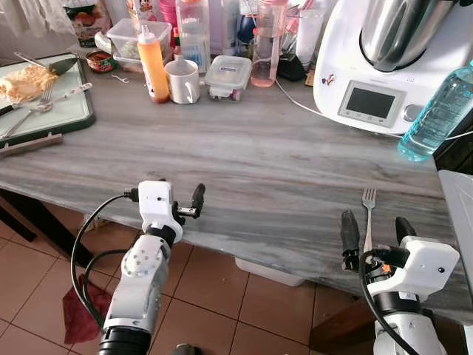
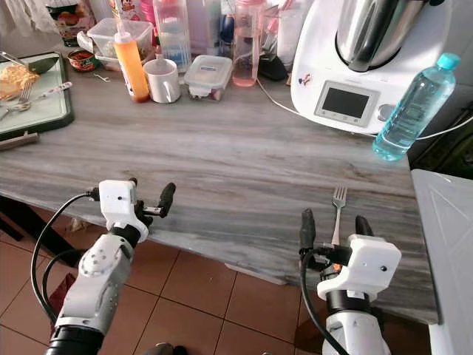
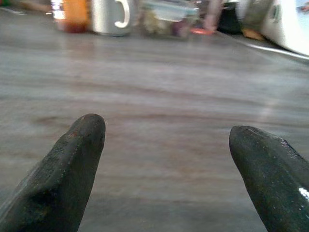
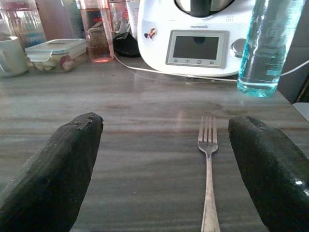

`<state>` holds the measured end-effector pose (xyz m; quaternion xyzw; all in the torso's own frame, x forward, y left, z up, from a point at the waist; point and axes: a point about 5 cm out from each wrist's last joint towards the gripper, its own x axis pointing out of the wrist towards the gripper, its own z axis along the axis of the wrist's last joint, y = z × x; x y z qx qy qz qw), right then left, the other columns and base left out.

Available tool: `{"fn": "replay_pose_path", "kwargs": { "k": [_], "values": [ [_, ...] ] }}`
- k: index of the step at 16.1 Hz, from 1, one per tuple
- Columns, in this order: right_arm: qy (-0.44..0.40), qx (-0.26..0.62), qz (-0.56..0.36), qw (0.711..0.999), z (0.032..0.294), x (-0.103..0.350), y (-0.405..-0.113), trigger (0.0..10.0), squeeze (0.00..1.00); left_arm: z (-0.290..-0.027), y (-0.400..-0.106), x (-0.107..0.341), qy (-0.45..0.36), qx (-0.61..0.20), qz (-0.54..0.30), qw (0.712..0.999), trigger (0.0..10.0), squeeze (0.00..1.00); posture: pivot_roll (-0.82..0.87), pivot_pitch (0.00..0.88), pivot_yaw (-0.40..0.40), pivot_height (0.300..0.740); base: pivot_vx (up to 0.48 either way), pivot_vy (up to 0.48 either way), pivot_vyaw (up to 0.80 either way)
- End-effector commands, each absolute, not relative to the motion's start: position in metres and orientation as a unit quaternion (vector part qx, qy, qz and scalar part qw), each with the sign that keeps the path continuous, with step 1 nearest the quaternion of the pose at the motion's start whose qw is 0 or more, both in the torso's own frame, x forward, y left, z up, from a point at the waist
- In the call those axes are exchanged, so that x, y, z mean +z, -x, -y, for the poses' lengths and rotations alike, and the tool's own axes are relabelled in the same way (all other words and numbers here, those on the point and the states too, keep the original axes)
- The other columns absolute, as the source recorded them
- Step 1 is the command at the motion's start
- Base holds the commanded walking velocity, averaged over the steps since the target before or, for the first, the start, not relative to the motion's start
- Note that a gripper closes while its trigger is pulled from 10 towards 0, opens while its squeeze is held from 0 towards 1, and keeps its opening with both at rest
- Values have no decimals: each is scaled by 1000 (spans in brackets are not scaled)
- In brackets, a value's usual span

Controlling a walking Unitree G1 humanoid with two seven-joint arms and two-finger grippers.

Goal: Setting the table

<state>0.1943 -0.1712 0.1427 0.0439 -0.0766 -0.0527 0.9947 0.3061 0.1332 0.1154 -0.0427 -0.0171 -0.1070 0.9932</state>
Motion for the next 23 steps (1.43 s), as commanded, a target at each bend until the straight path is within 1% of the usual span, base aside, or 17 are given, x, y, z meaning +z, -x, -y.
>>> {"fn": "replay_pose_path", "kwargs": {
  "k": [1, 3, 5, 6, 7, 8, 9, 10, 13, 15, 17, 23],
  "values": [
    [-42, -55, 79, 994, 171, 145, -193, 10000, 0, -131, -305, 120, 37, -122, 28, 991, 10000, 0, 8, 132, -31, 714, 0, 0, 0],
    [-41, -51, 82, 995, 169, 146, -194, 10000, 0, -131, -304, 122, 57, -115, 32, 991, 10000, 0, 4, 130, -35, 714, 0, 0, 0],
    [-40, -51, 84, 994, 170, 147, -194, 10000, 0, -134, -304, 126, 42, -103, 46, 993, 10000, 0, 5, 126, -36, 714, 0, 0, 0],
    [-37, -51, 89, 994, 170, 149, -194, 10000, 0, -134, -304, 126, 34, -103, 47, 993, 10000, 141, 3, 122, -35, 714, 0, 0, 0],
    [-36, -51, 90, 994, 171, 150, -194, 10000, 0, -134, -304, 127, 31, -102, 48, 993, 10000, 141, 3, 122, -35, 714, 0, 0, 0],
    [-33, -57, 98, 993, 173, 154, -193, 10000, 0, -132, -304, 131, 23, -110, 53, 992, 10000, 173, 2, 122, -34, 714, 0, 0, 0],
    [-33, -62, 102, 992, 175, 157, -193, 10000, 0, -130, -304, 135, 22, -118, 56, 991, 10000, 149, 2, 125, -36, 714, 0, 0, 0],
    [-34, -68, 98, 992, 178, 156, -192, 10000, 0, -130, -303, 134, 17, -122, 53, 991, 10000, 0, 4, 131, -33, 714, 0, 0, 0],
    [-34, -71, 90, 993, 178, 151, -191, 10000, 0, -131, -303, 130, 20, -124, 41, 991, 10000, 0, 7, 132, -32, 714, 0, 0, -358],
    [-34, -70, 89, 993, 178, 151, -192, 10000, 0, -125, -301, 128, 17, -144, 29, 989, 10000, 0, 7, 130, -31, 714, 0, 0, 0],
    [-34, -68, 88, 993, 177, 150, -193, 10000, 0, -124, -301, 127, 0, -139, 32, 990, 10000, 0, 7, 130, -31, 714, 0, 0, 0],
    [-32, -70, 85, 993, 178, 148, -193, 10000, 0, -123, -302, 124, 2, -136, 18, 991, 10000, 0, 7, 127, -28, 714, 0, 0, 0]
  ]
}}
